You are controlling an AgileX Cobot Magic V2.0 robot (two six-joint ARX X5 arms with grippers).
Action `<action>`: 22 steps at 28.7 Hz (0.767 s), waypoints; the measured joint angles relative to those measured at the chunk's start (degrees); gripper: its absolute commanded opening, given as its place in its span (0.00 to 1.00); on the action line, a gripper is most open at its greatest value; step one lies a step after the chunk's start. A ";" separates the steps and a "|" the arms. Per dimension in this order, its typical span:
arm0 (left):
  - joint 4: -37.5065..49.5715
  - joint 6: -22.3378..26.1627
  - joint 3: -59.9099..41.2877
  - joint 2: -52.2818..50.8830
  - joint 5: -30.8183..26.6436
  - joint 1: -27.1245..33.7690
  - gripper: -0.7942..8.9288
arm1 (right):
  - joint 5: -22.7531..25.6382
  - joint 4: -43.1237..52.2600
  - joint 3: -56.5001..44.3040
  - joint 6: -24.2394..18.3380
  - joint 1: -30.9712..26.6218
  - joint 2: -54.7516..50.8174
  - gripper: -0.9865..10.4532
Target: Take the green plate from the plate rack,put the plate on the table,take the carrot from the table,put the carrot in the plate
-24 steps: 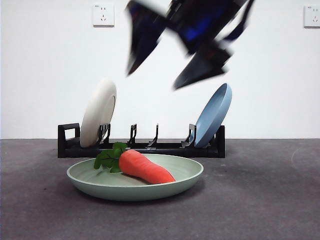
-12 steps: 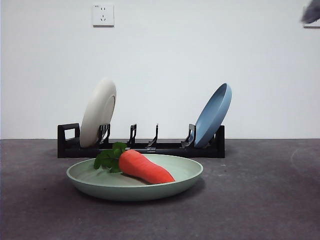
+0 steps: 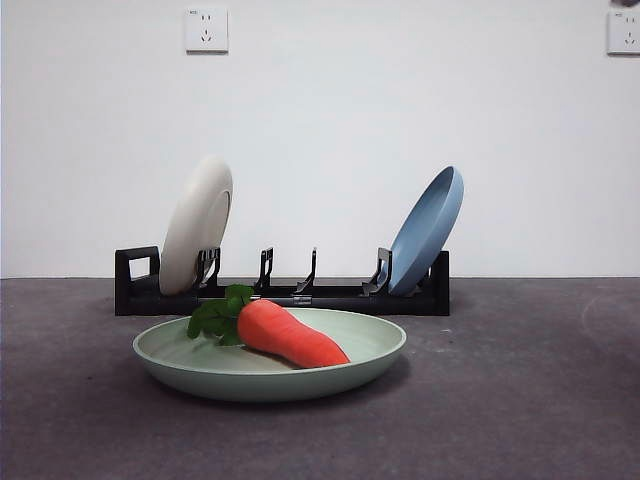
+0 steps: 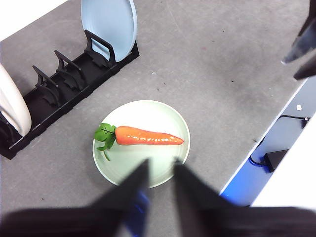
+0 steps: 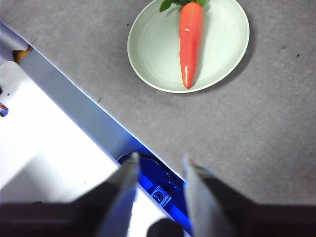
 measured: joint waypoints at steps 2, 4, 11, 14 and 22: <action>0.00 -0.17 0.00 0.00 0.00 0.00 0.08 | 0.00 0.00 0.00 0.00 0.00 0.00 0.09; 0.00 -0.20 0.00 0.00 0.00 0.00 0.08 | 0.04 0.00 0.00 -0.02 0.00 0.00 0.09; 0.00 -0.22 0.00 0.00 0.00 0.00 0.08 | 0.13 0.00 0.00 -0.02 0.00 0.00 0.09; 0.00 -0.22 0.00 0.00 0.00 0.00 0.08 | 0.13 0.00 0.00 -0.02 0.00 0.00 0.09; 0.22 0.44 0.00 -0.15 -0.33 0.15 0.08 | 0.15 0.00 0.00 -0.02 0.00 0.00 0.09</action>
